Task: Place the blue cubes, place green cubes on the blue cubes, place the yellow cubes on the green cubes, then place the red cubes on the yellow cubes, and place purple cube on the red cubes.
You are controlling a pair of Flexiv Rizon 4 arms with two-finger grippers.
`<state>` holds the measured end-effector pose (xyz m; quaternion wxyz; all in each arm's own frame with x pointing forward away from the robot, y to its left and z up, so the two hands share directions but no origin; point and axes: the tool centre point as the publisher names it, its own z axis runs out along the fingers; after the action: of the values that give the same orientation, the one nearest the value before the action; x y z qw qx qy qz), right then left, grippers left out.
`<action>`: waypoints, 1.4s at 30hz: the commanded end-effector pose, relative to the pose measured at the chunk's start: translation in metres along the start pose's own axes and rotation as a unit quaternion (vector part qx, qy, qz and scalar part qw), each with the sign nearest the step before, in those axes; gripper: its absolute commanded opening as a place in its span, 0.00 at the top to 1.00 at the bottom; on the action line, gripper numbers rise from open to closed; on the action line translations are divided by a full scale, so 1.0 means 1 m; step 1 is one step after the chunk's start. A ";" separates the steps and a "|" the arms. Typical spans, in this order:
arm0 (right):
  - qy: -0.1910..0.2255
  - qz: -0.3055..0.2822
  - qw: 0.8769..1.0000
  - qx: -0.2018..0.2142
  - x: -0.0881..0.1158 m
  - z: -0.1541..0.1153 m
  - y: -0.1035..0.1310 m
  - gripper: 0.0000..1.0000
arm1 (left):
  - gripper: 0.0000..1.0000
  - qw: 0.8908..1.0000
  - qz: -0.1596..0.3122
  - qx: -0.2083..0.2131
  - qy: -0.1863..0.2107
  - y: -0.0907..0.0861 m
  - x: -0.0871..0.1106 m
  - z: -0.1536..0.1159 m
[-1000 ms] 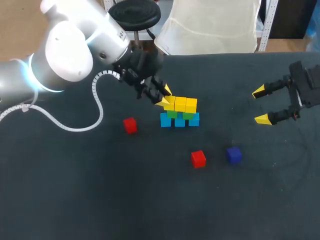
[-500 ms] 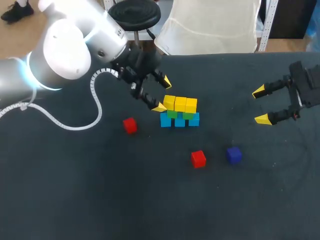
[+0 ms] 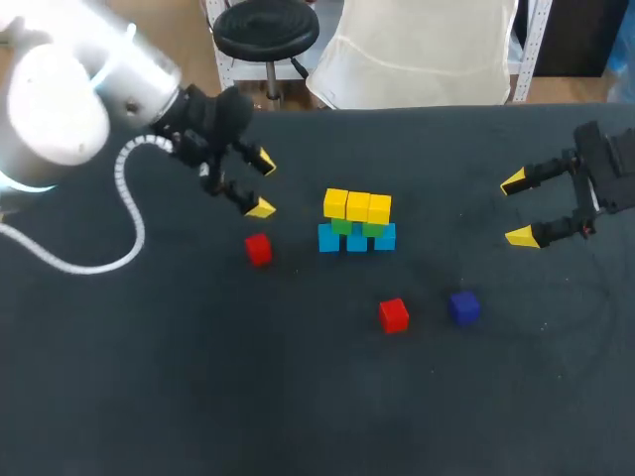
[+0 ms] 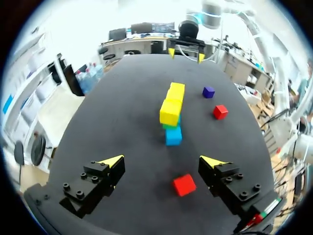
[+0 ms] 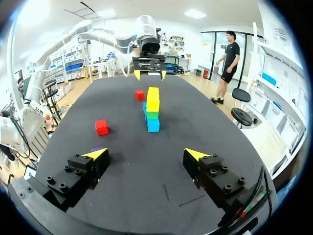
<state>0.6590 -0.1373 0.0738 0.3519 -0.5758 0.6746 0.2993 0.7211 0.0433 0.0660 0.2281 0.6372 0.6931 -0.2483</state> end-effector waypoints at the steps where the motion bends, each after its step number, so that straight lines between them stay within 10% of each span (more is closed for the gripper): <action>1: -0.001 -0.001 1.000 -0.001 0.001 0.001 -0.001 0.00 | 0.00 0.999 0.008 -0.039 -0.005 -0.029 0.012 -0.009; 12: -0.001 -0.001 1.000 -0.001 0.001 0.001 -0.001 0.00 | 0.00 0.984 0.141 0.080 0.075 -0.035 0.025 -0.029; 23: -0.001 -0.001 1.000 -0.001 0.001 0.001 -0.001 0.00 | 0.00 0.898 0.336 0.221 0.178 -0.041 0.031 0.000; 42: -0.001 -0.001 1.000 -0.001 0.001 0.001 -0.001 0.00 | 0.00 0.844 0.450 0.253 0.144 -0.054 0.034 0.015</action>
<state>0.6590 -0.1373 0.0738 0.3519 -0.5758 0.6746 0.2993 0.6584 0.0576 0.0381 0.0809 0.9406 0.2787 -0.1762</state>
